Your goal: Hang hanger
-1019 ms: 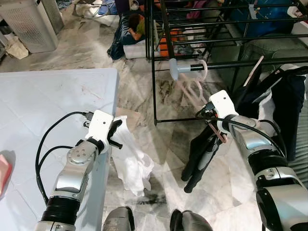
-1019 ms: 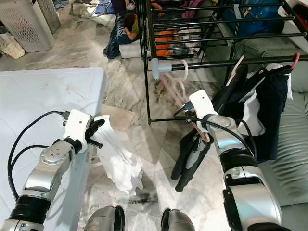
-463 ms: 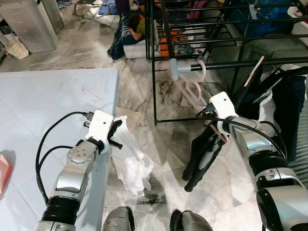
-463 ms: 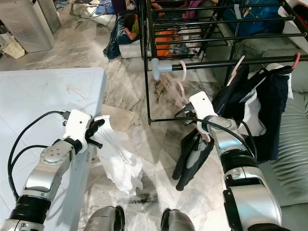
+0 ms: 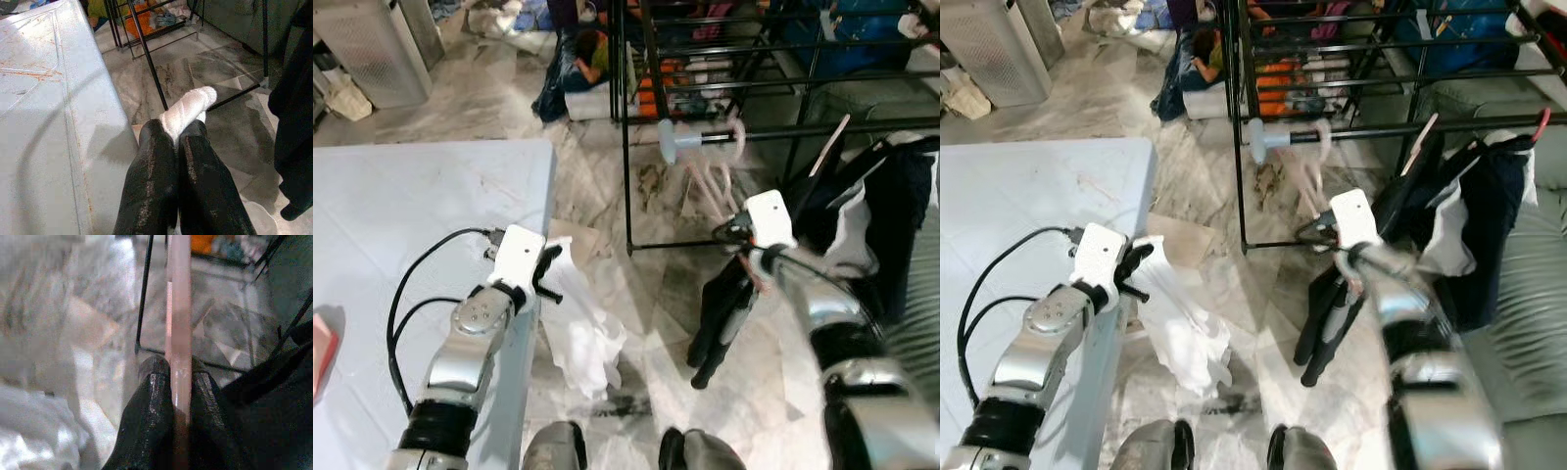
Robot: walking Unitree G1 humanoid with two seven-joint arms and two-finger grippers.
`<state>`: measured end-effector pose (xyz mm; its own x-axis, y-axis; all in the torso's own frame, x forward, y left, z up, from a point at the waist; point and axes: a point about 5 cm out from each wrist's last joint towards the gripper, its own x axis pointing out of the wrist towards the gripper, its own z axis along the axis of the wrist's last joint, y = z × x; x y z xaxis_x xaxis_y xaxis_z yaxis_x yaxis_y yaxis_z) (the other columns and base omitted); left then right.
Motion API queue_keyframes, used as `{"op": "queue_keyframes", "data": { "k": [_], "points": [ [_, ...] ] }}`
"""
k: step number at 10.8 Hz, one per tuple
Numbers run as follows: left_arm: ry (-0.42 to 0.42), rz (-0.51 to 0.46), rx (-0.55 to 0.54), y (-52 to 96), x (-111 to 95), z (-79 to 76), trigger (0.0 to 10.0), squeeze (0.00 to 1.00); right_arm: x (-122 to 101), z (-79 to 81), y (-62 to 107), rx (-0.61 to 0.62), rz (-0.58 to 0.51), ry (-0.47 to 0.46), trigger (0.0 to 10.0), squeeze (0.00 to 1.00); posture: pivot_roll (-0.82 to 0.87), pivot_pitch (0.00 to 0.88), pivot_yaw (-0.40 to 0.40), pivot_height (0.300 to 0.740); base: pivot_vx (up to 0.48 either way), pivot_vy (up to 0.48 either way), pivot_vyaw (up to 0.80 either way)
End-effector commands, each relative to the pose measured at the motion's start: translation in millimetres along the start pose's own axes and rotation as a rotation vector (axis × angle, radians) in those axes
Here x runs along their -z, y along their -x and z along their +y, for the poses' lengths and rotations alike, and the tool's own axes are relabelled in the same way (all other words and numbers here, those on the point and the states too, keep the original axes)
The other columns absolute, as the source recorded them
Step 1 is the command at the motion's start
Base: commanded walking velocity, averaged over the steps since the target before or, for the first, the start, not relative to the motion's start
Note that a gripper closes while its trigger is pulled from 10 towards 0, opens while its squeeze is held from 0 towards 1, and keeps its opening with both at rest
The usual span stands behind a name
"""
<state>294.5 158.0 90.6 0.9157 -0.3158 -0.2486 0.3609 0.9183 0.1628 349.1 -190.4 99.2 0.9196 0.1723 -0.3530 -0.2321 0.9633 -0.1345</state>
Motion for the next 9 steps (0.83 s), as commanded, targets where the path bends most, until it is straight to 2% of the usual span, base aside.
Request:
{"op": "queue_keyframes", "data": {
  "k": [1, 2, 3, 4, 5, 9],
  "points": [
    [-0.008, -0.024, -0.026, -1.1, -4.6, 3.7, 10.0, 0.0, -6.8, 1.1, 3.2, 0.039, -0.08, -0.032, 0.0, 0.0, 0.01, 0.053, 0.002, 0.74, 0.0, 0.0, 0.0],
    [0.025, -0.015, -0.035, -1.0, -2.4, 3.5, 10.0, 0.0, 0.8, 7.5, 9.0, 0.077, -0.122, -0.088, 4.9, 0.0, 0.01, 0.047, -0.011, 0.74, 0.0, 0.0, 0.0],
    [0.037, -0.022, -0.049, -0.5, -1.7, 4.0, 10.0, 0.0, 5.3, 8.8, 14.0, 0.117, -0.156, -0.102, 10.0, 0.0, 0.01, 0.044, -0.017, 0.74, 0.0, 0.0, 0.0],
    [0.06, -0.05, -0.054, 0.1, -1.4, 2.1, 10.0, 0.0, 17.9, 13.8, 28.1, 0.186, -0.199, -0.119, 10.0, 0.0, 0.02, 0.041, -0.019, 0.74, 0.0, 0.0, 0.0],
    [0.063, -0.063, -0.047, 0.0, -3.1, 0.4, 10.0, 0.0, 23.2, 17.5, 35.6, 0.199, -0.202, -0.128, 10.0, 0.0, 0.01, 0.036, -0.016, 0.74, 0.0, 0.0, 0.0],
    [0.062, -0.096, -0.056, -3.8, -7.7, -2.5, 10.0, 0.0, 50.9, 27.5, 56.7, 0.168, -0.089, -0.196, 10.0, 0.0, -0.01, 0.046, -0.011, 0.74, 0.0, 0.0, 0.0]
  ]
}}
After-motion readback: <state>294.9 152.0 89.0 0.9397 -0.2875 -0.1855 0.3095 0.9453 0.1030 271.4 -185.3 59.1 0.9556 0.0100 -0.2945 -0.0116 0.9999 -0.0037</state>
